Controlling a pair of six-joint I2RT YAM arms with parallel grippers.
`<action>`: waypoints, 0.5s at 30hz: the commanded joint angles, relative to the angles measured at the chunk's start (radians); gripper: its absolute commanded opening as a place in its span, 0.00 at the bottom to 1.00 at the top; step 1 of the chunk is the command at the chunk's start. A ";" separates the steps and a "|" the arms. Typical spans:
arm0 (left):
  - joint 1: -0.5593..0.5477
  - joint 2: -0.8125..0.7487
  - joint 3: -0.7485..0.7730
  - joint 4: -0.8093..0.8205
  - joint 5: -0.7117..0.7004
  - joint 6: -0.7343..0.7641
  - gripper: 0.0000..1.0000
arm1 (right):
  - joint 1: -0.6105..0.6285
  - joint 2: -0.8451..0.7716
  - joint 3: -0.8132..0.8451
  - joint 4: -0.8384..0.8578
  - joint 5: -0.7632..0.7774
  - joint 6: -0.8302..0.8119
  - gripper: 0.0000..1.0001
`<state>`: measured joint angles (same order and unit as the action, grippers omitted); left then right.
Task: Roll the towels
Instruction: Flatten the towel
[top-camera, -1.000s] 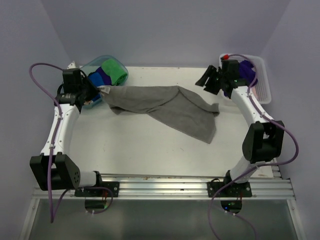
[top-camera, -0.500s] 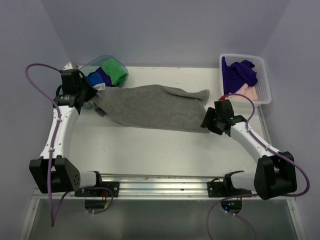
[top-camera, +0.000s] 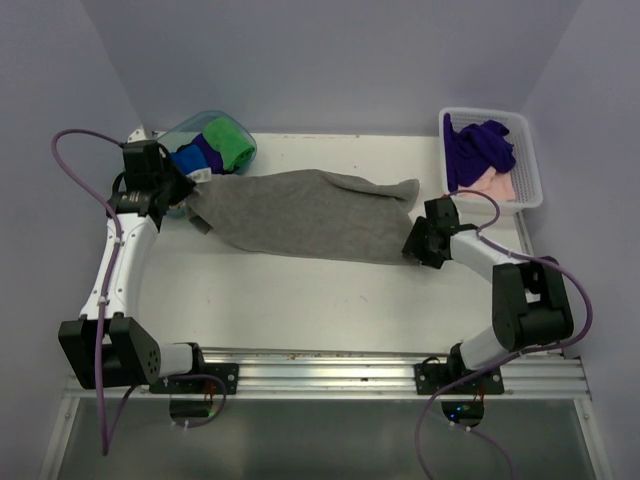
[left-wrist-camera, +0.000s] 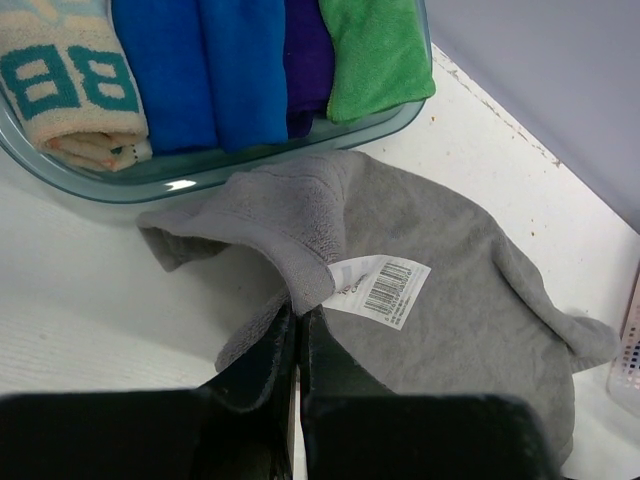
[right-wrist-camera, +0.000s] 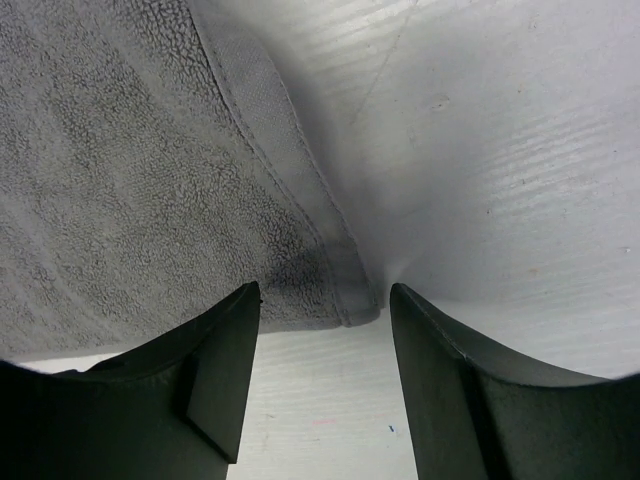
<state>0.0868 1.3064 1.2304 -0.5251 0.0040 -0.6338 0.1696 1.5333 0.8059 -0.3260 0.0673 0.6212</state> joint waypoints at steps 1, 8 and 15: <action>0.010 -0.032 -0.003 0.043 0.014 0.008 0.00 | 0.001 0.017 0.012 0.051 0.022 0.003 0.58; 0.010 -0.038 -0.022 0.050 0.016 0.005 0.00 | 0.004 0.024 0.003 0.068 0.026 0.002 0.40; 0.010 -0.036 -0.026 0.059 0.028 0.002 0.00 | 0.011 0.014 -0.004 0.054 0.065 -0.011 0.26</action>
<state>0.0868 1.2976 1.2114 -0.5167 0.0181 -0.6346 0.1764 1.5520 0.8055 -0.2909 0.0906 0.6170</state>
